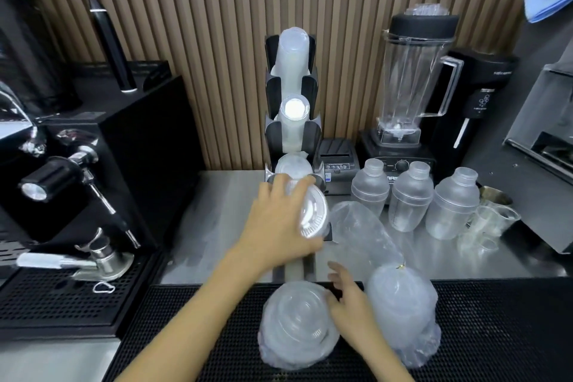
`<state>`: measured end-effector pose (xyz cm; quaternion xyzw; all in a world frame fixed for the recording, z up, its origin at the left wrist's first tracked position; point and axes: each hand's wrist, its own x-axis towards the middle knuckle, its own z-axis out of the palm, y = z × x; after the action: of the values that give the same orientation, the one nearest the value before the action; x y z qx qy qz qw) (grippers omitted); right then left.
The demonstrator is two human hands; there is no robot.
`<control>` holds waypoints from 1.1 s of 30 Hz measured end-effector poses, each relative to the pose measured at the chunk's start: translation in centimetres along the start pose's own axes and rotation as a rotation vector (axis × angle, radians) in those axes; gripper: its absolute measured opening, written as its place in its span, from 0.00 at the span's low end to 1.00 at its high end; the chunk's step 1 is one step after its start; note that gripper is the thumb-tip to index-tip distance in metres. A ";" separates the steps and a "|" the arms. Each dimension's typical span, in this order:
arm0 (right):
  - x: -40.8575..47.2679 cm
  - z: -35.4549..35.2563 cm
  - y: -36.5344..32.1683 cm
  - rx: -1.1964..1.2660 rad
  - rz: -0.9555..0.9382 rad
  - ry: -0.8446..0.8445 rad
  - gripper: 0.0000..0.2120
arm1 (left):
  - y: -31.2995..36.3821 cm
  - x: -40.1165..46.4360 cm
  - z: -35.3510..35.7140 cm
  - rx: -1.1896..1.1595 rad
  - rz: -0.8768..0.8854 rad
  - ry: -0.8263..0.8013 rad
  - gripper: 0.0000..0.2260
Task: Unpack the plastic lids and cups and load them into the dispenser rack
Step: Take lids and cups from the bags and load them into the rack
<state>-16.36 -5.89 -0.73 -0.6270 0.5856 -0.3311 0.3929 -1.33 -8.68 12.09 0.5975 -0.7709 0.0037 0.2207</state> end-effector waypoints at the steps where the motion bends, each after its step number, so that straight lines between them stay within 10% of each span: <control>1: 0.3 -0.1 -0.3 0.009 -0.002 0.023 0.21 | -0.7 1.6 0.0 0.092 -0.033 -0.067 0.40; 5: 1.2 -1.0 -2.1 0.080 -0.048 0.092 0.23 | -1.8 5.5 2.6 0.325 -0.004 -0.397 0.37; 14: 3.2 -2.4 -5.4 0.109 -0.189 0.227 0.25 | -4.1 7.4 8.7 0.473 -0.003 -0.569 0.58; 22: 4.0 -2.3 -6.3 0.166 -0.225 0.281 0.19 | -3.1 6.6 8.1 0.529 0.054 -0.407 0.17; 28: 3.3 -1.6 -6.3 0.134 -0.251 0.246 0.18 | -3.2 6.6 7.0 0.424 0.000 -0.614 0.19; 33: 1.8 -1.6 -3.8 0.163 -0.158 0.241 0.17 | -0.9 1.7 5.2 0.318 -0.028 -0.199 0.16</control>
<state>-15.78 -7.80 3.30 -0.5929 0.5484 -0.4804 0.3420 -2.60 -11.92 7.82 0.6329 -0.7703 0.0633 0.0459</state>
